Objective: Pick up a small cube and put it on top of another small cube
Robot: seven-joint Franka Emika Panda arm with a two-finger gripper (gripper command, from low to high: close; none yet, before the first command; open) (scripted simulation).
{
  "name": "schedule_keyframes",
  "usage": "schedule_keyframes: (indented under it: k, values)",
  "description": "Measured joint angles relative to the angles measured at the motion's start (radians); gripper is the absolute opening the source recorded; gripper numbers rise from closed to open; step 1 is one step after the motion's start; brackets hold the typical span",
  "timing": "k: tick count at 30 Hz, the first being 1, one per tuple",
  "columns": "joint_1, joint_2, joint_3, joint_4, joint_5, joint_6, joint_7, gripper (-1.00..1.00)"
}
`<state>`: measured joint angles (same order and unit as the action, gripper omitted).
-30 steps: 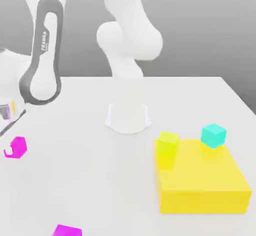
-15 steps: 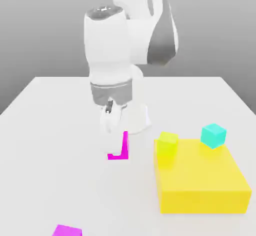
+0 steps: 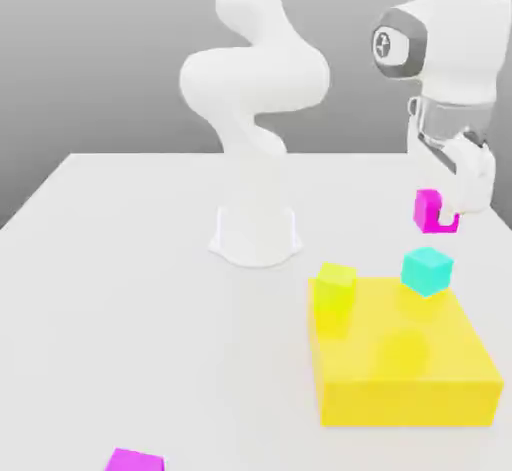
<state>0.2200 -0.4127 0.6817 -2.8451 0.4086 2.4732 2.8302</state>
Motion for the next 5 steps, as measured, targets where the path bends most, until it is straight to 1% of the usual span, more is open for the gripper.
schedule_keyframes:
  k: [2,3,5]
  values:
    - [-0.013,0.065,0.026,-0.016,-0.007,0.080,0.012,-1.00]
    - [-0.016,0.087,0.034,-0.021,-0.009,0.107,0.016,1.00]
    - [-0.016,0.087,0.034,-0.021,-0.009,0.107,0.016,1.00]
